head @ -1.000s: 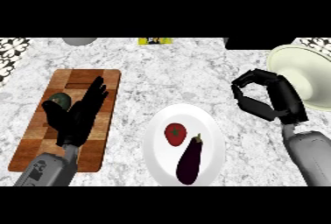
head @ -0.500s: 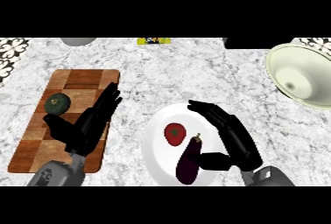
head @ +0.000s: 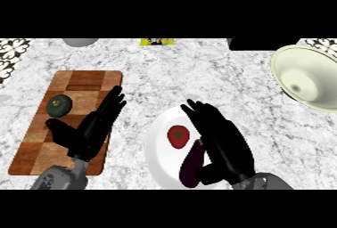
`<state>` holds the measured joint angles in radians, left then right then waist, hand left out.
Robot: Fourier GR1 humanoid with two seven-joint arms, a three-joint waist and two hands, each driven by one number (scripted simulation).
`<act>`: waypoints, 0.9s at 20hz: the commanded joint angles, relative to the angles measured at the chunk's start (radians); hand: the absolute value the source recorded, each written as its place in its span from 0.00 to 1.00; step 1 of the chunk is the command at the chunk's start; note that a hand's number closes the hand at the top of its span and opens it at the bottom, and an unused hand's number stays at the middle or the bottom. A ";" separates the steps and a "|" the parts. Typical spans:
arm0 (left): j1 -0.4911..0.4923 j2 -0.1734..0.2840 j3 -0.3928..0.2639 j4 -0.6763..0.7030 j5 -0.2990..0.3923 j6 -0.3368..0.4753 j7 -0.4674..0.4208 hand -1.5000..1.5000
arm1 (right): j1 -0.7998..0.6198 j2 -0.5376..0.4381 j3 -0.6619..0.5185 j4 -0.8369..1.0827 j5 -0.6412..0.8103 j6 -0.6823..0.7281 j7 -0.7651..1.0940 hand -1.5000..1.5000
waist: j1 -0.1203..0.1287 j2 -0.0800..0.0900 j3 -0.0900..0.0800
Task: Pick the tomato from the plate and place it in the bowl
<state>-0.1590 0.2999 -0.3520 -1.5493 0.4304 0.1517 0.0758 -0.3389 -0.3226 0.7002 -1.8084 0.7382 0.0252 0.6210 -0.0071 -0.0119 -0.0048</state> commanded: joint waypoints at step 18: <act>-0.025 -0.030 0.058 0.023 -0.010 -0.061 0.021 0.50 | -0.219 0.321 -0.055 0.285 -0.047 0.445 0.526 0.00 | 0.010 0.012 0.004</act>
<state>-0.1635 0.2660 -0.3190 -1.5364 0.4026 0.1133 0.0755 -0.5380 -0.0258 0.6527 -1.5805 0.7013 0.3761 1.0190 0.0025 -0.0005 -0.0009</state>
